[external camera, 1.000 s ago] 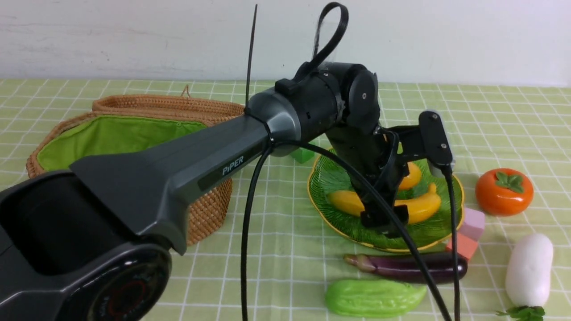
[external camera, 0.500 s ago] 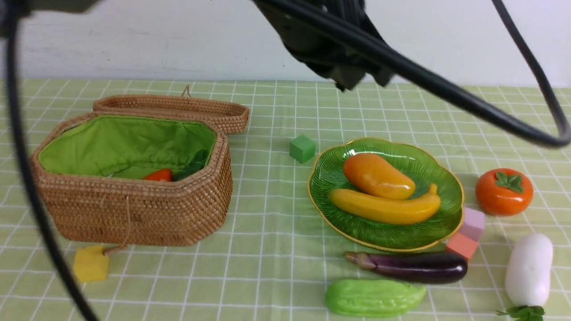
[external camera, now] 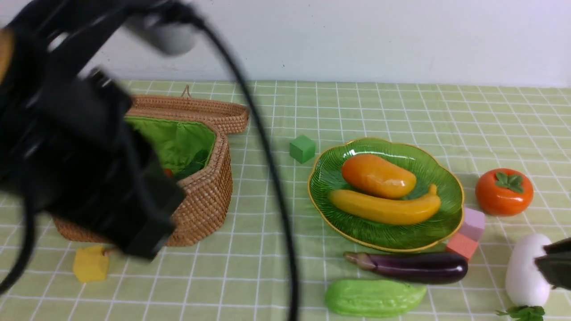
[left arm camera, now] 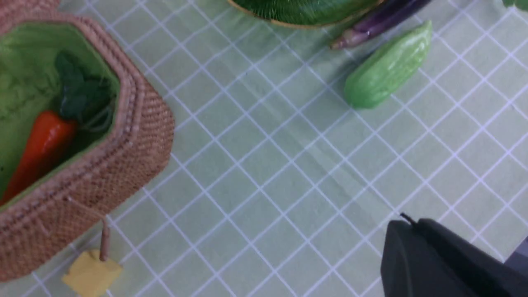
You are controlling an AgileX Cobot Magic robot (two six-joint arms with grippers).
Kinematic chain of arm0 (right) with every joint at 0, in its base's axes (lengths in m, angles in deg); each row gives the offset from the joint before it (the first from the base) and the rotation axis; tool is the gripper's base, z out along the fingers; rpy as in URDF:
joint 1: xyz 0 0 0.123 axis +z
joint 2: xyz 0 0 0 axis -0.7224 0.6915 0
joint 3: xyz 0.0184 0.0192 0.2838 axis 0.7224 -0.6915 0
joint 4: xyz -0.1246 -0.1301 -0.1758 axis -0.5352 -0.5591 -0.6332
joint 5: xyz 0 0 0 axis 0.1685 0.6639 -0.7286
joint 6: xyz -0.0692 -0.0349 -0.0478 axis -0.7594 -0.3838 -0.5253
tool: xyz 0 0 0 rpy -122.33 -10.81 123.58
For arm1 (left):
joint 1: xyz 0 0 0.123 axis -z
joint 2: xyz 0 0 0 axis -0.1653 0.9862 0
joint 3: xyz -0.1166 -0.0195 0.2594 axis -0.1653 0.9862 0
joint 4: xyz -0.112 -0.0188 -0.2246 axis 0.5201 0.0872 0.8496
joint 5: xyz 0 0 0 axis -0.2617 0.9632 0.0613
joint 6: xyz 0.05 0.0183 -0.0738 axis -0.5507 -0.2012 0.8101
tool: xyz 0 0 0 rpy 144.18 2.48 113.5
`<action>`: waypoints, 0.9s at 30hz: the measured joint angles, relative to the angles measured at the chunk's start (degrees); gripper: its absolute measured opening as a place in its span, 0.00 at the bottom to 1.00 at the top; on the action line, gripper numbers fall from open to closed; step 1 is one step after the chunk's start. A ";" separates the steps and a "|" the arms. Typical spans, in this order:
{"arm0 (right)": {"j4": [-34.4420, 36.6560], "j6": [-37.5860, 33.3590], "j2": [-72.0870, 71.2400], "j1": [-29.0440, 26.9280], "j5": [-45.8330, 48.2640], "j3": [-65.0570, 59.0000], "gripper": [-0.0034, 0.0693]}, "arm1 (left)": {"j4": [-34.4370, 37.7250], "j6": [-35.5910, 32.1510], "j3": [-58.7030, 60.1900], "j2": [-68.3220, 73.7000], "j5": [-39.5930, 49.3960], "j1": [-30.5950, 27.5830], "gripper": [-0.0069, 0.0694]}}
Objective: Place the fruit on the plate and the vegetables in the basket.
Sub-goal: Take a chayote with your right arm and place it on the basket on the left.
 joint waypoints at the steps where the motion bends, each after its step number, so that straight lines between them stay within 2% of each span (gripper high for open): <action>1: 0.84 -2.23 2.77 0.00 -0.29 -0.01 0.19 | 0.00 0.89 5.54 -4.36 -2.92 0.00 0.07; 4: 2.16 -8.34 7.71 0.00 -0.82 0.06 0.19 | 0.00 1.52 13.49 -12.90 -8.79 0.00 0.07; 8: 4.90 -20.16 18.52 -1.71 -4.45 0.06 0.19 | 0.00 1.81 21.74 -22.96 -15.52 0.00 0.07; 9: 5.10 -20.69 18.52 -1.84 -4.68 0.06 0.19 | 0.30 1.81 21.89 -23.56 -15.78 0.00 0.07; 14: 10.67 -33.51 29.31 -5.65 -9.52 0.06 0.21 | 0.36 1.92 22.84 -27.12 -16.27 0.00 0.07; 16: 11.79 -35.69 31.08 -6.45 -11.11 0.06 0.23 | 0.41 1.92 22.84 -27.12 -16.17 0.00 0.07; 18: 13.74 -39.74 34.59 -8.11 -15.25 0.06 0.31 | 0.46 1.92 22.88 -27.12 -16.15 0.00 0.07; 19: 13.83 -39.94 34.59 -8.20 -15.51 0.06 0.31 | 0.47 1.92 22.88 -27.12 -16.10 0.00 0.07; 20: 14.42 -41.62 36.85 -8.90 -17.40 0.13 0.40 | 0.51 1.92 22.88 -27.12 -16.10 0.00 0.07; 22: 14.47 -42.46 37.73 -9.07 -18.46 0.13 0.46 | 0.51 1.92 22.88 -27.12 -16.10 0.00 0.07; 23: 14.47 -43.80 39.35 -9.18 -20.00 0.13 0.55 | 0.52 1.92 22.88 -27.12 -16.10 0.00 0.07; 25: 14.42 -45.57 41.11 -9.22 -21.88 0.19 0.66 | 0.52 1.92 22.88 -27.12 -16.05 0.00 0.07; 26: 14.37 -45.79 41.26 -9.22 -22.30 0.19 0.67 | 0.52 1.92 22.88 -27.12 -16.05 0.00 0.07; 27: 14.32 -47.43 42.54 -9.22 -23.86 0.39 0.76 | 0.52 1.92 22.88 -27.12 -15.95 0.00 0.07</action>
